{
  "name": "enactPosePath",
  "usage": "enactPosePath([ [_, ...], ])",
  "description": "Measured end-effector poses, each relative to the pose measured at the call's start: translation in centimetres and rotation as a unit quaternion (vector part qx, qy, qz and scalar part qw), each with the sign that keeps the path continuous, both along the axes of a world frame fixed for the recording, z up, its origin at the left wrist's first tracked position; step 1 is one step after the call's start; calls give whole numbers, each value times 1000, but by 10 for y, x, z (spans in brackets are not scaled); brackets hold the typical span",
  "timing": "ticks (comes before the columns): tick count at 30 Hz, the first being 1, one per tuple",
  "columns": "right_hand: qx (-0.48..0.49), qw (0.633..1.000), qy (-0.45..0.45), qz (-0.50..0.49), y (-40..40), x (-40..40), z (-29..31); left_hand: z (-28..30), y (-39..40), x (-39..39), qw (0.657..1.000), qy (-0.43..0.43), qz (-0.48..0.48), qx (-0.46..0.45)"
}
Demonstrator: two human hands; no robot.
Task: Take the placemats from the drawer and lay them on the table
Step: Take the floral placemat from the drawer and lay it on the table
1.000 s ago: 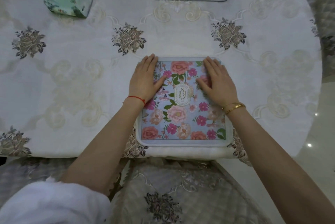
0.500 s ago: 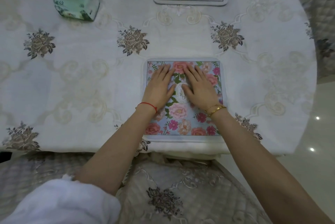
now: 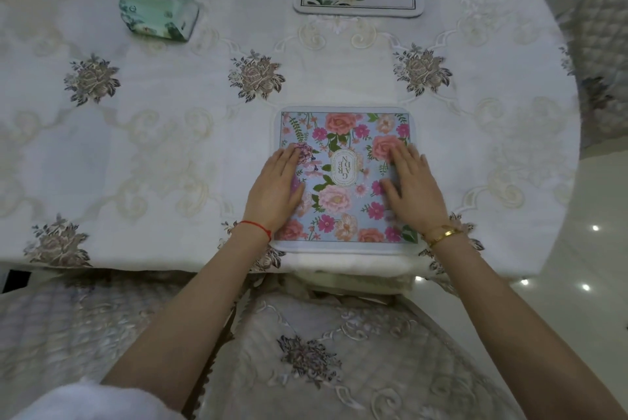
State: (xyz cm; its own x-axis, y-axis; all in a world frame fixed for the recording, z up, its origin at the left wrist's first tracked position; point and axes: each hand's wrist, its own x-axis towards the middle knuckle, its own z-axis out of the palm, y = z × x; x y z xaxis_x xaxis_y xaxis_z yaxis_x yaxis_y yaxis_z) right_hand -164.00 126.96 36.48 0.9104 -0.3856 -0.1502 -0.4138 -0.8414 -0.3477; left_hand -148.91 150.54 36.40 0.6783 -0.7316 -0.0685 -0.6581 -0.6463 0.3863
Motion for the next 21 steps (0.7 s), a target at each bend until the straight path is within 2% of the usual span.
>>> enactPosePath([
  [4,12,997,16,75,49,-2,-4,3,-8,-36,999,0,-53,11],
  [10,12,999,27,46,55,-33,-10,-11,18,-54,996,17,-37,74],
  [18,18,999,48,-3,37,-85,2,-1,65,-63,996,26,17,82],
  [21,13,999,31,27,66,-74,12,6,60,-80,997,14,0,71],
])
